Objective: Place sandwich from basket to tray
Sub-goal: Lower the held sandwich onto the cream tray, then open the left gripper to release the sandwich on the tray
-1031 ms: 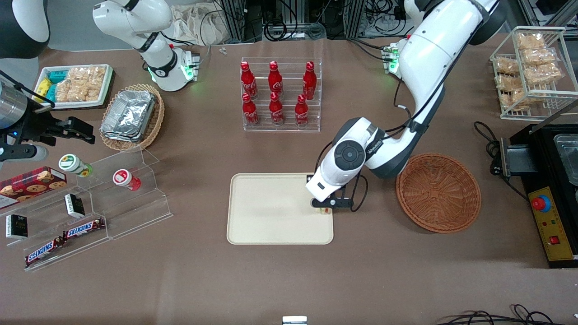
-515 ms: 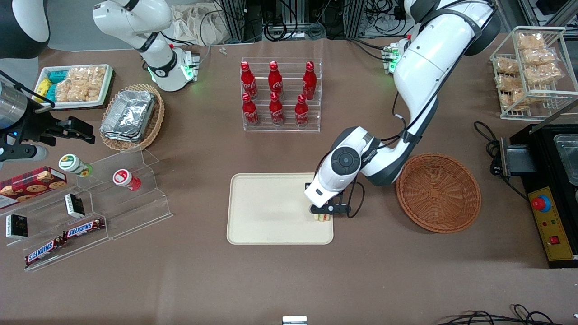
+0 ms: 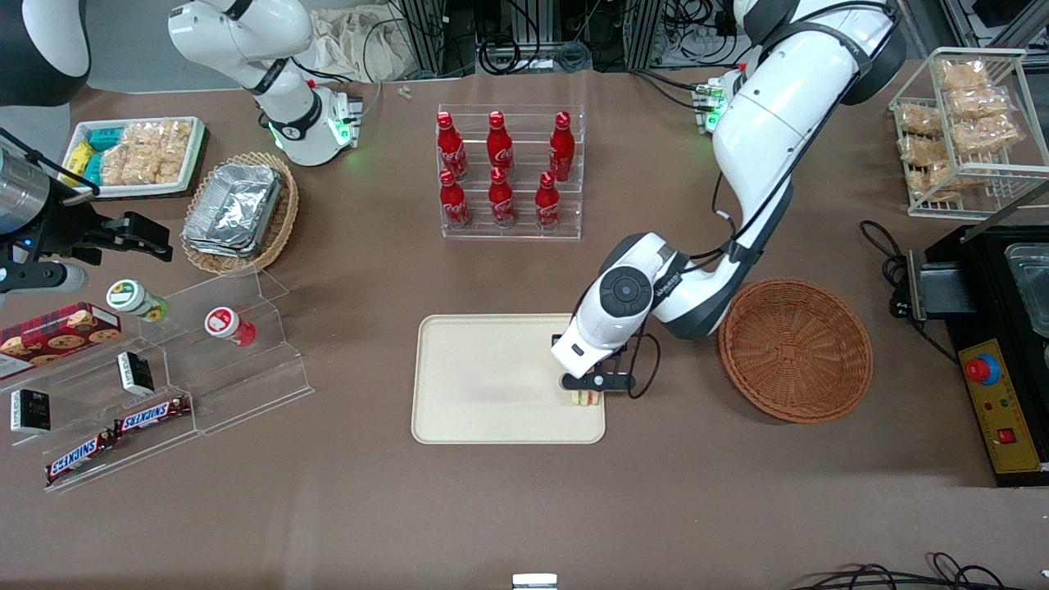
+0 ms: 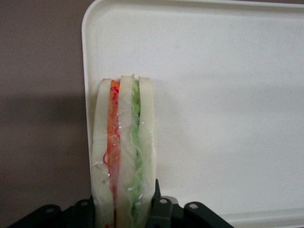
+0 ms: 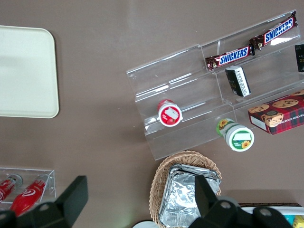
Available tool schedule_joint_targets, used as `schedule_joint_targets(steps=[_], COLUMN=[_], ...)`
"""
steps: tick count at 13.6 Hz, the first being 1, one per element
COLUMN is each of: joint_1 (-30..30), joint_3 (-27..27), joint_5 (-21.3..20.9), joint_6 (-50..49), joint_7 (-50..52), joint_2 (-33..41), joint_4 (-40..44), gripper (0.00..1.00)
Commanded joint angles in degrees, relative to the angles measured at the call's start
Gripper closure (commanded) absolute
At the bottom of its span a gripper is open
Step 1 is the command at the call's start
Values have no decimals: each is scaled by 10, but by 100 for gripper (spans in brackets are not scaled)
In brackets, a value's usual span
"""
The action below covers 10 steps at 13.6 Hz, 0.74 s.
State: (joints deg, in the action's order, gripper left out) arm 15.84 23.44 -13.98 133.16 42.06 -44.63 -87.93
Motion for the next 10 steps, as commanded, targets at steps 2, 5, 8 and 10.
schedule_joint_targets(steps=[2, 5, 8, 10], joint_1=[6, -9, -53, -86], joint_3=[-4, -4, -4, -2], joint_5=[-11, 7, 54, 59], joint_6=[0, -13, -61, -90], joint_7=[55, 65, 58, 55], joint_2=[1, 53, 112, 141], joint_4=[17, 18, 19, 21], gripper=[1, 1, 1, 1])
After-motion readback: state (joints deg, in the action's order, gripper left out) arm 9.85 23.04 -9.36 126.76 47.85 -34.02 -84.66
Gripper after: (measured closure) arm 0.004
